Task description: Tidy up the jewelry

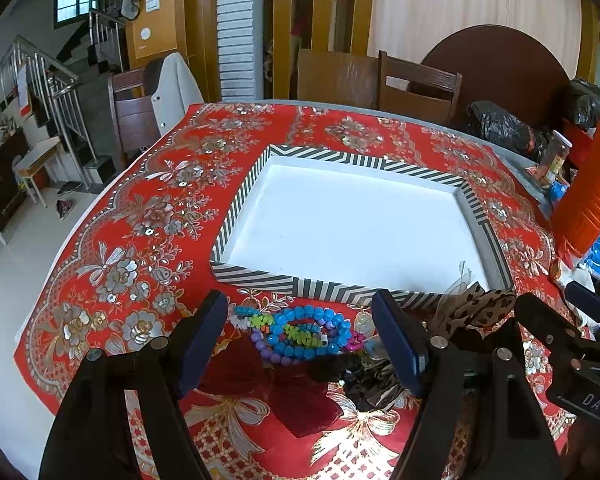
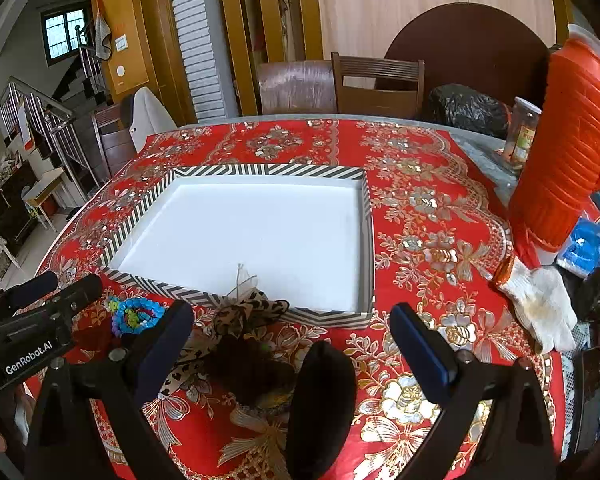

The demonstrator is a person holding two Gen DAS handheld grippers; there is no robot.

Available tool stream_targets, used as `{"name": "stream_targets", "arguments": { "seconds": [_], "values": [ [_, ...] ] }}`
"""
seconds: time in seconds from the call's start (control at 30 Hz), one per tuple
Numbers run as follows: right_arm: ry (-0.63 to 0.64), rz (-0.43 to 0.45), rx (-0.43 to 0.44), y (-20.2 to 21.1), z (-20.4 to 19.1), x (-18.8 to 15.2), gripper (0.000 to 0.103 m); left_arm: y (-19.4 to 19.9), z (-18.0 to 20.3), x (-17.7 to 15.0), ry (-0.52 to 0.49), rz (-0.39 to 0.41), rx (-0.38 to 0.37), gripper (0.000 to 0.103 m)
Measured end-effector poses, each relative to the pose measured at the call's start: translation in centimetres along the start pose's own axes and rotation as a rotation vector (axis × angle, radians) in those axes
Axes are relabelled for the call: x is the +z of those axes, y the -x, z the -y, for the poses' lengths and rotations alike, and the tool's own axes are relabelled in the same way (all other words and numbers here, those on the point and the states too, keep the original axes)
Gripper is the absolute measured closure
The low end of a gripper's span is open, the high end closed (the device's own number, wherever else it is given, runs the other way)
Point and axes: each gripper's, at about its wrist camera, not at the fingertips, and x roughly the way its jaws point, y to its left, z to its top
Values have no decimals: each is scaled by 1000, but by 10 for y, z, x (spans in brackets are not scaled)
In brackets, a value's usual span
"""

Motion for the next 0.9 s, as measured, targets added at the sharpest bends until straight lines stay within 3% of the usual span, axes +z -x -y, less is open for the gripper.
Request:
{"name": "stream_targets", "arguments": {
  "seconds": [0.9],
  "values": [
    [1,-16,-9,-4,3,0,3,-8,2,-2,-10,-22,2,33]
  ]
}}
